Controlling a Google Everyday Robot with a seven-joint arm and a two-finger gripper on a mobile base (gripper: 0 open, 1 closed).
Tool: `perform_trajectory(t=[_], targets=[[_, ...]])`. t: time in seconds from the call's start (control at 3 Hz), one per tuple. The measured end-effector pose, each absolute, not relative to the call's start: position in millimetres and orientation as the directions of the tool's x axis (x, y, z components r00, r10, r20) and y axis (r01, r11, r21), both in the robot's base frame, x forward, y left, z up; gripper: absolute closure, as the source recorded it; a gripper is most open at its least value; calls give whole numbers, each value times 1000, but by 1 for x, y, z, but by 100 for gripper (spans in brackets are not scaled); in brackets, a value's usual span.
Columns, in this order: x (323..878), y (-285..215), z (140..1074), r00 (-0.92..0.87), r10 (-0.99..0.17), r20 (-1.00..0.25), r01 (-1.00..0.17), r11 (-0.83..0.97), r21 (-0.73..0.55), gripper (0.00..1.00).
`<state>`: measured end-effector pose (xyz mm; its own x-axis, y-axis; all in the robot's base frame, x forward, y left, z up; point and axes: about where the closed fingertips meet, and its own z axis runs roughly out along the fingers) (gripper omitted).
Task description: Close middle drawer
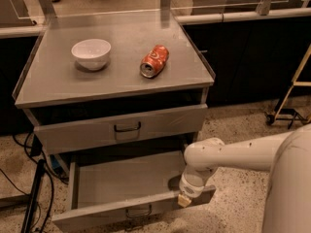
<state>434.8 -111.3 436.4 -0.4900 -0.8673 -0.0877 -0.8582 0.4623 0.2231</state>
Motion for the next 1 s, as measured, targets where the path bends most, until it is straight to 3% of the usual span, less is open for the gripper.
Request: perform_trajectory(t=[0.33,1.0], targets=[[447,-104,439,-486,-869,-97,-863,460,208,96],[447,-104,439,-486,-869,-97,-863,460,208,50]])
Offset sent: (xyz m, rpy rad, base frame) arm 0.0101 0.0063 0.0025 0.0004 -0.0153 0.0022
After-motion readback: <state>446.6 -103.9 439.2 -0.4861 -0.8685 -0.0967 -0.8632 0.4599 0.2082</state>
